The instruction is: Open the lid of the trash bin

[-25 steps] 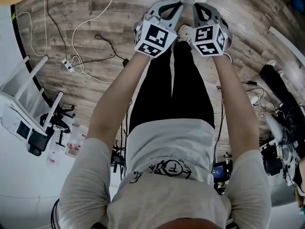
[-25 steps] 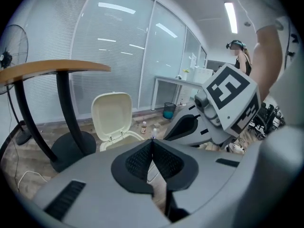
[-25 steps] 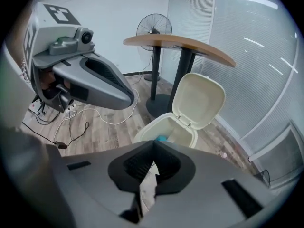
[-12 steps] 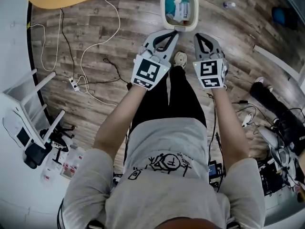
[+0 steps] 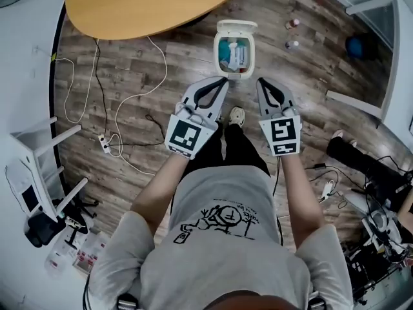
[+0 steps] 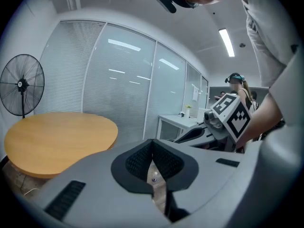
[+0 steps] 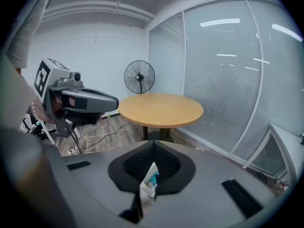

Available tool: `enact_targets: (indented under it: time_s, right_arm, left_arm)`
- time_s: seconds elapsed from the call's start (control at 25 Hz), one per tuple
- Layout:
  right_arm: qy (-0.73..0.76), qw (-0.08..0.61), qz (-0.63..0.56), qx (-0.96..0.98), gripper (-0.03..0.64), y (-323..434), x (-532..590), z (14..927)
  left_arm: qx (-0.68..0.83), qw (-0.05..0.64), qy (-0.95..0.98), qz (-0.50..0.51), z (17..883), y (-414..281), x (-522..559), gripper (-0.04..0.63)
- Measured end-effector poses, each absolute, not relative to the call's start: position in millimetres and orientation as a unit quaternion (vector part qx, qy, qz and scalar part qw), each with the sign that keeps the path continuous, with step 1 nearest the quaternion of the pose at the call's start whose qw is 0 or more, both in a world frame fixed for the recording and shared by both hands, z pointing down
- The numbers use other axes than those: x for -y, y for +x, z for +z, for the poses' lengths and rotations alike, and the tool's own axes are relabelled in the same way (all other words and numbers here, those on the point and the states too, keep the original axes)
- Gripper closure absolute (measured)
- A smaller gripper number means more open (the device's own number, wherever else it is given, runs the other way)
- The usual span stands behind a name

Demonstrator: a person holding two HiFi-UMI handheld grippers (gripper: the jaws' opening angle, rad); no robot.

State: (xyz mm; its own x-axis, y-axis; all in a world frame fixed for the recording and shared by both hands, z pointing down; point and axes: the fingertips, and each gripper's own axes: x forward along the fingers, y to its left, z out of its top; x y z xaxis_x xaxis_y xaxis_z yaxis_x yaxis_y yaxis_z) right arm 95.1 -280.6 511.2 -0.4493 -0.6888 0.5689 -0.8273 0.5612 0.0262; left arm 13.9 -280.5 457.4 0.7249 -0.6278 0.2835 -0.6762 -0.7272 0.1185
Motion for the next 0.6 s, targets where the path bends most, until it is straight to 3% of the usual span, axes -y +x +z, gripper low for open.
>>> enact_targets:
  time_s: [0.6]
  right_arm:
    - [0.488,0.165,0.092,0.852,0.609,105,259,340]
  left_arm:
    - [0.345,0.075,0.934,0.06,306,12,248,0.577]
